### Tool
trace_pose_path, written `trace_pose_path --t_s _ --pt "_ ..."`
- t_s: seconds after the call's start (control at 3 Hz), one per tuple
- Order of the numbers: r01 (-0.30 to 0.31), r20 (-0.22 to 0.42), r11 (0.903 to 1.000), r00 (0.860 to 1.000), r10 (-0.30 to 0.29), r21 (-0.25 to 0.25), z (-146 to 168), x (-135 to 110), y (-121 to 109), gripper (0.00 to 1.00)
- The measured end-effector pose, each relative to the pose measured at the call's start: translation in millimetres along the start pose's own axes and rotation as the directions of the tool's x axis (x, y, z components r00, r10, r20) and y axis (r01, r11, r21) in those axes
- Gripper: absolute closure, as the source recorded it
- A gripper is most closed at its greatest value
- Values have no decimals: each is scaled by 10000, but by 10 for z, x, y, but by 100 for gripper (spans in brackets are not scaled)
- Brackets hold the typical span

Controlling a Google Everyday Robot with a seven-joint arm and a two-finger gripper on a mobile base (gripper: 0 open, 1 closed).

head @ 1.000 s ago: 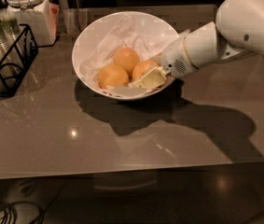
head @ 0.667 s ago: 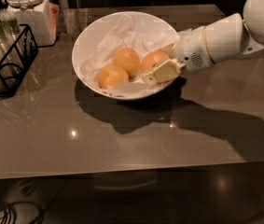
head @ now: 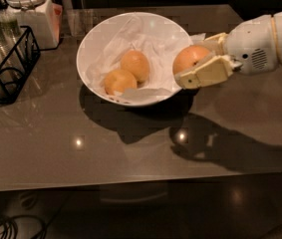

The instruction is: Pick orange from white bowl

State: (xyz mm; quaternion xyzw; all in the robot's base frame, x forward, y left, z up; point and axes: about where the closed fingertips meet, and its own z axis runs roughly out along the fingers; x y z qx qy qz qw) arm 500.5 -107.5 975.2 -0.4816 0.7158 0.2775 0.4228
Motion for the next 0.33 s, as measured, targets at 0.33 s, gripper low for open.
trace_pose_path --t_s 0.33 --pt "-64 37 10000 10000 64 51 -48 11 6 100"
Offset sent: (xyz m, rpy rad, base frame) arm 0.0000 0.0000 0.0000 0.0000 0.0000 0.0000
